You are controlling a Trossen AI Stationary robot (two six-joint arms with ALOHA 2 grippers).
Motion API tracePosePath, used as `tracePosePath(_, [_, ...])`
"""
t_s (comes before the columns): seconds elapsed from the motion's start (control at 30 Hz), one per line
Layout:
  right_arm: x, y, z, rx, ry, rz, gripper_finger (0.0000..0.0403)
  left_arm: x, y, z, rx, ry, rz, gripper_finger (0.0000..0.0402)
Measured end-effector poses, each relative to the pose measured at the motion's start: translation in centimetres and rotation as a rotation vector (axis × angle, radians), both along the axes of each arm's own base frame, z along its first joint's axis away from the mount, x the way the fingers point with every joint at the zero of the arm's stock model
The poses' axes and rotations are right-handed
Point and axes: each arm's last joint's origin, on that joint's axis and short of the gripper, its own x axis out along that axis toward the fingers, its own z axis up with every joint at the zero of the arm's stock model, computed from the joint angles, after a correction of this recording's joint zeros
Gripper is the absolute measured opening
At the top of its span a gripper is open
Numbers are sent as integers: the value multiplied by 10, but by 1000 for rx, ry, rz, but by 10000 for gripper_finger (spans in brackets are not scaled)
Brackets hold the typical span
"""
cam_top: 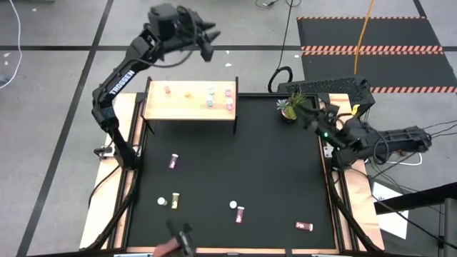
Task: Pick and place medicine bottles onto shelf by color
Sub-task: Put the right yellow pill bottle on the shelf aligned with the other yellow pill bottle
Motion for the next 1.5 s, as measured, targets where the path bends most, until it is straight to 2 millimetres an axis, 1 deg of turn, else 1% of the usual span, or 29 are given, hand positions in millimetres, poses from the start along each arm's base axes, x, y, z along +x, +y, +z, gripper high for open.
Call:
tracePosePath(0.13, [-2,-14,12,-13,-121,-111,176,-13,18,14,125,-135,-155,154])
tracePosePath(0.23, [0,-20,13,-34,-119,-165,176,-20,27,21,184,-226,-231,154])
tracePosePath(0.3, [3,-23,11,-25,-109,-183,176,-20,30,22,205,-275,-262,154])
tracePosePath(0.4, [8,-28,7,-12,-100,-193,176,-20,31,25,198,-325,-274,154])
tracePosePath(0.47, [12,-31,5,-25,-82,-166,176,-22,25,29,157,-343,-293,154])
tracePosePath(0.53, [15,-35,4,-35,-74,-135,176,-28,16,32,110,-325,-336,154])
tracePosePath(0.63, [20,-41,2,-34,-79,-26,176,-44,-8,38,59,-248,-372,154])
tracePosePath(0.73, [27,-42,-2,-15,-78,173,176,-54,-39,38,-4,-140,-410,154])
tracePosePath(0.83, [37,-39,-10,-11,-11,347,176,-55,-76,31,-83,-51,-377,154])
tracePosePath(0.9, [43,-35,-16,11,38,435,176,-52,-102,27,-88,-11,-286,154])
tracePosePath(0.97, [49,-27,-22,54,64,522,176,-51,-122,18,-118,8,-147,154])
tracePosePath(1.03, [54,-16,-25,88,78,592,176,-52,-139,9,-206,-17,-38,154])
tracePosePath(1.1, [56,-3,-26,91,76,637,176,-60,-158,2,-331,-59,12,154])
tracePosePath(1.17, [56,9,-24,78,68,663,176,-75,-178,-3,-466,-97,29,154])
tracePosePath(1.23, [55,19,-23,42,76,707,176,-84,-196,-15,-586,-89,42,154])
tracePosePath(1.3, [54,25,-23,12,87,742,176,-90,-212,-31,-618,-23,79,154])
tracePosePath(1.4, [54,33,-24,-16,100,783,176,-96,-232,-63,-693,97,140,154])
tracePosePath(1.5, [55,37,-27,-35,127,802,176,-103,-247,-92,-790,184,208,154])
